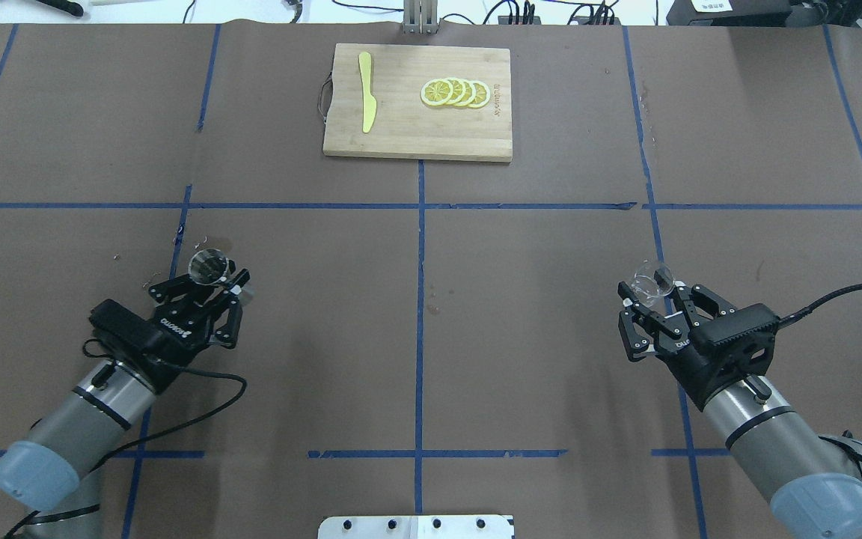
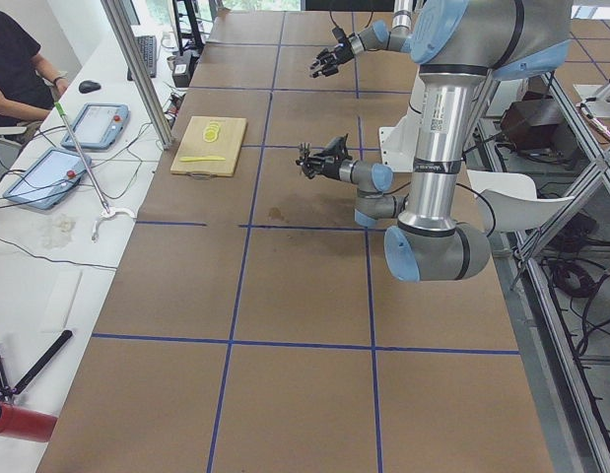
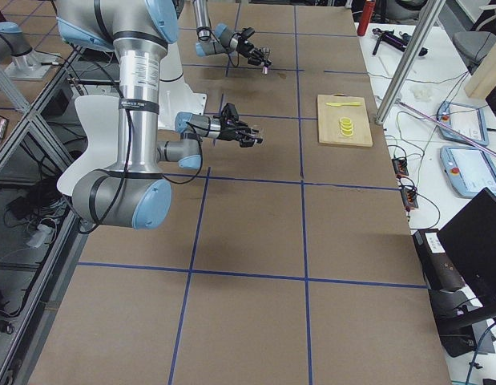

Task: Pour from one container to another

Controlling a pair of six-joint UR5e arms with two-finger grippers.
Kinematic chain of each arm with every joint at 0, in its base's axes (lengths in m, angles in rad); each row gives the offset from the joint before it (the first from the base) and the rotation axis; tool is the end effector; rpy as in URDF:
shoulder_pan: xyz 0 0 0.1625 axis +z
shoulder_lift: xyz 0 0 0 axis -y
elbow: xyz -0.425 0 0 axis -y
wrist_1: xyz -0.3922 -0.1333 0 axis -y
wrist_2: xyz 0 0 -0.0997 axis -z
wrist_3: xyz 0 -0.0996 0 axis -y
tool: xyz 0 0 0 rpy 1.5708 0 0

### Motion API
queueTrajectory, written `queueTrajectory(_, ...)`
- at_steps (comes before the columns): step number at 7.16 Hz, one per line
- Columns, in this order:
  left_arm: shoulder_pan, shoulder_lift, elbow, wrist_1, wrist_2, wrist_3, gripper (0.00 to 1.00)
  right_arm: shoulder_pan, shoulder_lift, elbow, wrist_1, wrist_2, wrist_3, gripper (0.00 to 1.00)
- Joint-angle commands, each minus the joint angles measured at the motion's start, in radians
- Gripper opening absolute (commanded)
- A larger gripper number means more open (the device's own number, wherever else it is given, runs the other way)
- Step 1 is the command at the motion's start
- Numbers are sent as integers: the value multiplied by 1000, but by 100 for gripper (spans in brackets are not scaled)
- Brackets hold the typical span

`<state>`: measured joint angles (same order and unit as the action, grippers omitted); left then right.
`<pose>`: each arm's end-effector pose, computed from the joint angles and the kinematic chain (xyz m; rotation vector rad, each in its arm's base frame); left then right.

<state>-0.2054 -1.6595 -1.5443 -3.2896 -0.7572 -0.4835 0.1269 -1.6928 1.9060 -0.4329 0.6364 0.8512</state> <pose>0.4233 -0.2983 0.4497 1.4261 0.9528 -0.0717 -0.3808 -0.2637 0.4170 1.2021 -0.7974 0.1441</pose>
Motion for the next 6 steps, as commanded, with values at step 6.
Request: queueTrajectory(6, 11, 340, 76, -194, 228, -103, 0, 2, -8, -44, 29, 3, 3, 0)
